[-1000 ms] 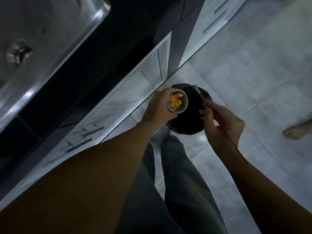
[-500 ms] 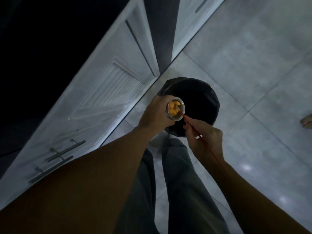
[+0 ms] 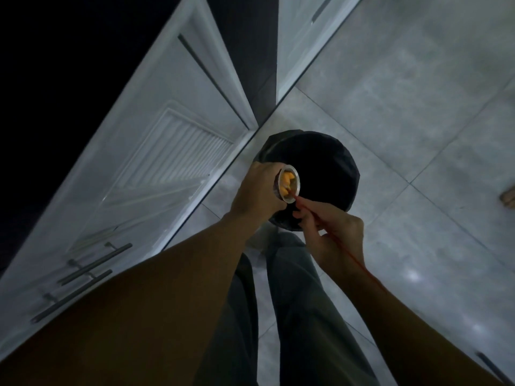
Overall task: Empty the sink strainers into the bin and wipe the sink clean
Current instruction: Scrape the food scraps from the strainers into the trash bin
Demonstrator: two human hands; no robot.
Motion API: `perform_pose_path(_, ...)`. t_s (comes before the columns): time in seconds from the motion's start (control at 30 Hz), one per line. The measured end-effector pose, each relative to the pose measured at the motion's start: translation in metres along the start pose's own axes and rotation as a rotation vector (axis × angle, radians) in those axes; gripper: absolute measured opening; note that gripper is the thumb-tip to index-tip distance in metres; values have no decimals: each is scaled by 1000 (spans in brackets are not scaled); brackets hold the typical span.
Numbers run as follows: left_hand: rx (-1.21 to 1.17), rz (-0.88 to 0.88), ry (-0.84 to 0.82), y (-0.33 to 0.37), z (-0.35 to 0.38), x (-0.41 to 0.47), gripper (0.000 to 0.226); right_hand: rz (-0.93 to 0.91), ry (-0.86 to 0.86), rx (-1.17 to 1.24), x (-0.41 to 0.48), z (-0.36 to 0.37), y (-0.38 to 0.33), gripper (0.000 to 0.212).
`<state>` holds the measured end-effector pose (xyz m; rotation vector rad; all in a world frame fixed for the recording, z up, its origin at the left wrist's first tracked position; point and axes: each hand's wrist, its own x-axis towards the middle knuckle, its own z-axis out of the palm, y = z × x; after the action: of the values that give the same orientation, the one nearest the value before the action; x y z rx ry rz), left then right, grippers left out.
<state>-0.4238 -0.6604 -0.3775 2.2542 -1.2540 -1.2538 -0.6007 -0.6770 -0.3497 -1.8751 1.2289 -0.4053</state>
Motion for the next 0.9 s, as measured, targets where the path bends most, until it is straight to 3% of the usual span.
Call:
perform_pose_path(0.3,-1,5,34,7,1,10,64,64,39,-14,4,-1,26,26)
perform_pose_path(0.5,26,-60,-8,1,0,14,71,30,14,29,10,-1,33,27)
perform_pose_path(0.67,38,-18,-7,2,3,12,69,1,-61,7,23,8,30,24)
perform_pose_path(0.9,61,-1,25,4,8,7,68,46,-37,-54,19,-5,30,27)
